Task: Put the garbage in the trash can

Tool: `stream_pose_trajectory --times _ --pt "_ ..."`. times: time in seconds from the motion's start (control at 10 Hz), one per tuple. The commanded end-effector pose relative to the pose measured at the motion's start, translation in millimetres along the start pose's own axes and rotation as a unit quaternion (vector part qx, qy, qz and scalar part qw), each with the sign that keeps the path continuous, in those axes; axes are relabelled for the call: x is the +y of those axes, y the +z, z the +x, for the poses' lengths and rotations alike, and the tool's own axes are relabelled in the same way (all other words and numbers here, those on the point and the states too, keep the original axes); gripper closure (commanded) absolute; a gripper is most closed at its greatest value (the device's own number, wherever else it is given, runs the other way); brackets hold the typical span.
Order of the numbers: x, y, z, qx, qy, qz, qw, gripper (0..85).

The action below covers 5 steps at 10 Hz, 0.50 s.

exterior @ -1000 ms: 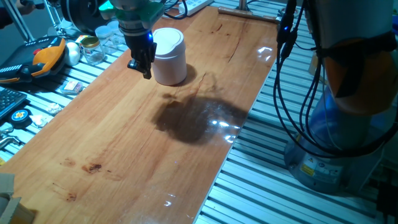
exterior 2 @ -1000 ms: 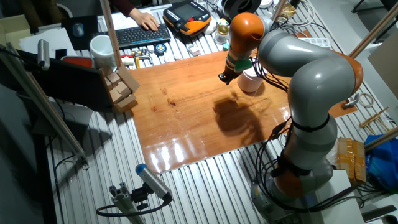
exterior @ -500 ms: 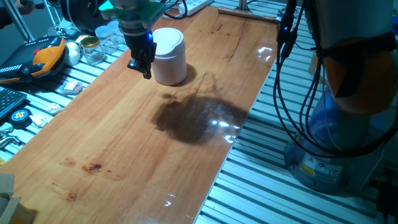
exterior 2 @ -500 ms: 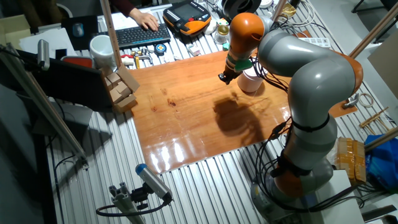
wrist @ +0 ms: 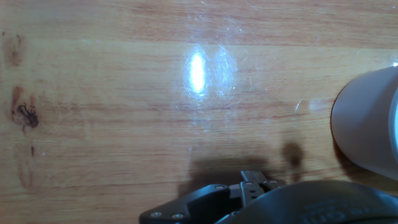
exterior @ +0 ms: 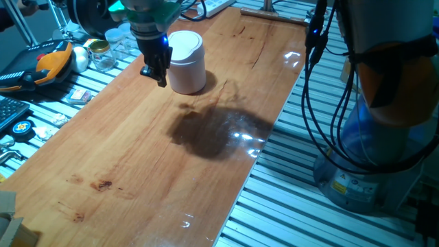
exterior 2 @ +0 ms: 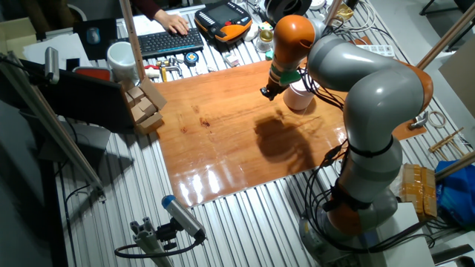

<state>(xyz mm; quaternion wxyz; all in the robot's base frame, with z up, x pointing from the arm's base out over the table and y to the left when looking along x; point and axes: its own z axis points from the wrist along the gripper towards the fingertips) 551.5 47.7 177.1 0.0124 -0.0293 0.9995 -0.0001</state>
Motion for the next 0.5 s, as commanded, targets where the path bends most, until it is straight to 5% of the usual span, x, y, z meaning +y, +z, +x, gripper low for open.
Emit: stream_pose_trajectory --times 0.0,0.4 --pt "-0.1 -0.3 -0.3 0.0 0.0 0.0 1.0 85.0" --pt "-0.1 -1.8 -1.9 0.001 0.0 0.0 1.0 85.0"
